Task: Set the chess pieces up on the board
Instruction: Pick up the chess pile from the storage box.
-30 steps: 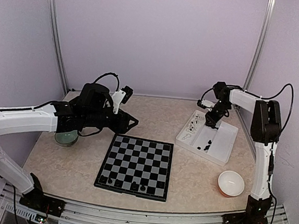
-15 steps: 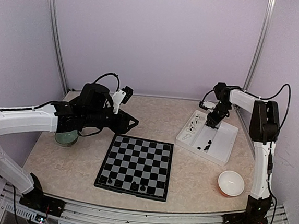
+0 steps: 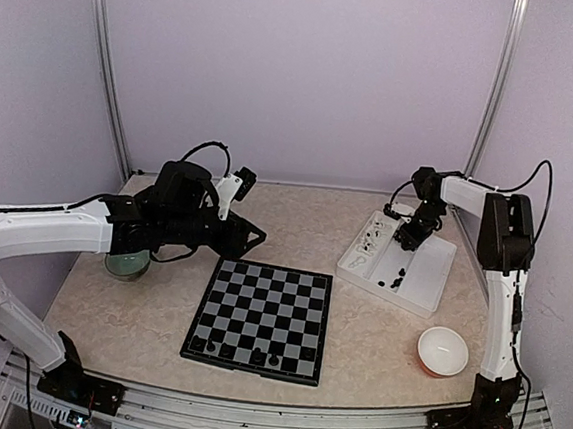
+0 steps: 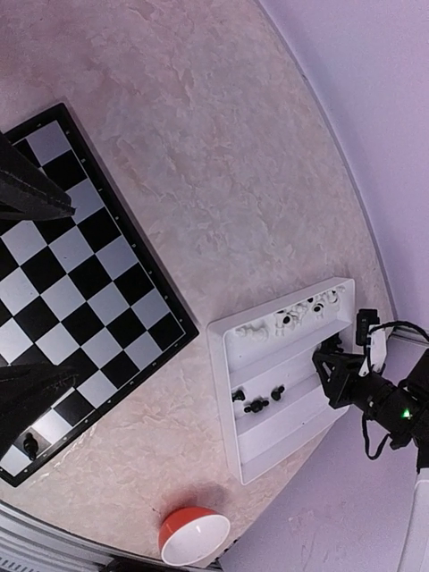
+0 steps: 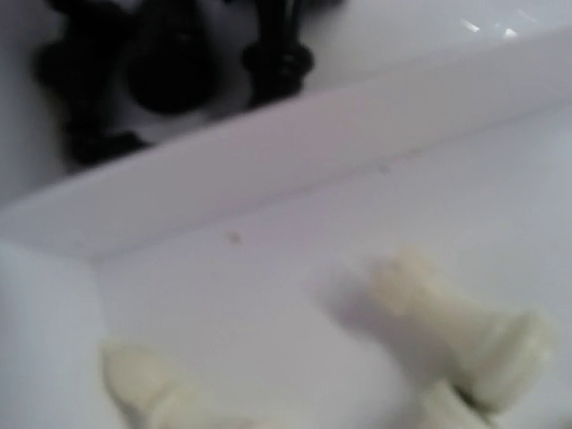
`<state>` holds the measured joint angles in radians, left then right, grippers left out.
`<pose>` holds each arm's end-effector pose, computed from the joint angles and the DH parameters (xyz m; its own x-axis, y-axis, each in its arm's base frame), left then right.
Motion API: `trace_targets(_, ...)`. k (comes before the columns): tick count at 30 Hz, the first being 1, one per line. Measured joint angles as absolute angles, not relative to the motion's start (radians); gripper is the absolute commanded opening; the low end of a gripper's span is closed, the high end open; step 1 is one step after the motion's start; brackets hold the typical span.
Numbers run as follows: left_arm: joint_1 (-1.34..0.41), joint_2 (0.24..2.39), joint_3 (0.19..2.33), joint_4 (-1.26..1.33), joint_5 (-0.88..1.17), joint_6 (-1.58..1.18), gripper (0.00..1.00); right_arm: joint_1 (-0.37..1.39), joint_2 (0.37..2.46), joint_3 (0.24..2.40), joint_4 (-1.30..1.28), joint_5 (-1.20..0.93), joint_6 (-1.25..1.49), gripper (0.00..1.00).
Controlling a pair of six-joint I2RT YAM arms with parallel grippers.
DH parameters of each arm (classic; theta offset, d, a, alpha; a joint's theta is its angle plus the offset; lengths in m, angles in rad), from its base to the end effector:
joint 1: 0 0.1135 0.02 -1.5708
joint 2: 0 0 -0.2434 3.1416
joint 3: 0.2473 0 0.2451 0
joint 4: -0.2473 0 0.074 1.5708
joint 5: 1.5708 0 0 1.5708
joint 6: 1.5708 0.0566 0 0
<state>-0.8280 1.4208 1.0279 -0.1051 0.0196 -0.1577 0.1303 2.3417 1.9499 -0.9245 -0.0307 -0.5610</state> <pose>0.2297 -0.2518 0.2562 -0.4365 0.2433 -0.8662 0.6881 0.7105 -0.1472 0.4608 0.0621 0.1264 -0.7393 -0.6332 -0.2290 -0.6270 0.7714 -0.1088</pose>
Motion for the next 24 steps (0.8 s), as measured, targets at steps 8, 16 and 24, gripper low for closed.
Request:
trace_targets(8,-0.828,1.421,1.026,-0.104,0.02,-0.163,0.55,0.128,2.341,1.948,-0.946,-0.09,-0.558,0.09)
trace_targets(16,-0.836,1.437,1.039,-0.066,0.023,-0.206,0.55,0.128,2.255,1.821,-0.937,-0.147,-0.555,0.06)
trace_targets(24,-0.852,1.586,1.166,0.019,0.053,-0.334,0.54,0.128,2.037,1.644,-0.895,-0.271,-0.542,0.04)
